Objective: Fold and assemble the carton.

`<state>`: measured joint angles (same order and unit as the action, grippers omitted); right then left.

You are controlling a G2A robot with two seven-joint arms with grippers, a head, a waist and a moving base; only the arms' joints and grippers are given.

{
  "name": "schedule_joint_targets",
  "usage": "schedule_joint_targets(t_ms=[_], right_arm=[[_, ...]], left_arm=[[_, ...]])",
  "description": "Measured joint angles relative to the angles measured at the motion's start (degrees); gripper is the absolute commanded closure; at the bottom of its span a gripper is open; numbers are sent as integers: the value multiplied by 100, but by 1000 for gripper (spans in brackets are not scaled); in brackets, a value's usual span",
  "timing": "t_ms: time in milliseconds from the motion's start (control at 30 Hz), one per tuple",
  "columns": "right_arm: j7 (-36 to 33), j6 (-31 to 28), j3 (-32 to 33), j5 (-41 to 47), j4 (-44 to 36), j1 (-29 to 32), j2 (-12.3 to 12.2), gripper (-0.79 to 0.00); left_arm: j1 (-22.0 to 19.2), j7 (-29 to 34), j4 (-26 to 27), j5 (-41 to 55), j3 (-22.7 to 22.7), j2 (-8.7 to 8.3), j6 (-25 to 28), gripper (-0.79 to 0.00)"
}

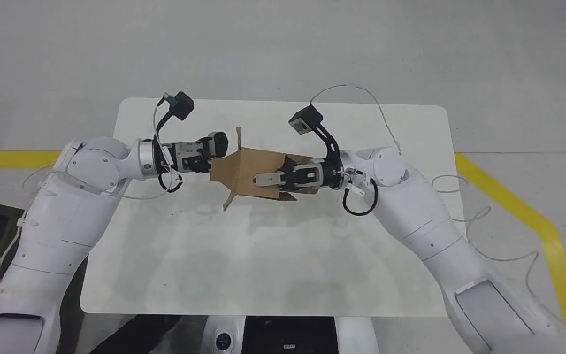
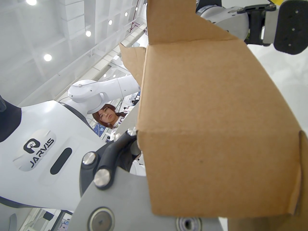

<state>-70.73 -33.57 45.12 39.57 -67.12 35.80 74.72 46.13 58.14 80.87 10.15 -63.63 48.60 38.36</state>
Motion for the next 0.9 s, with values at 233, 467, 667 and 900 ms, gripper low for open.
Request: schedule_joint_targets(t_ms=[233,467,667,900], right_arm=[[53,-53,-90,73,69,-62,16,0],[138,-138,-126,82,120,-102,12,0],[286,-286,-56,77,214,-112,-19,0],[619,-618,202,23,273,-32,-110,0]], left_arm=[[11,91,62,21,13,3,27,-785],[29,171,85,85,-5,-2,27,-785],[40,9,7,-5,-83,-5,21,-785],[118,-159,-2,-274,-97,-4,57,-785]])
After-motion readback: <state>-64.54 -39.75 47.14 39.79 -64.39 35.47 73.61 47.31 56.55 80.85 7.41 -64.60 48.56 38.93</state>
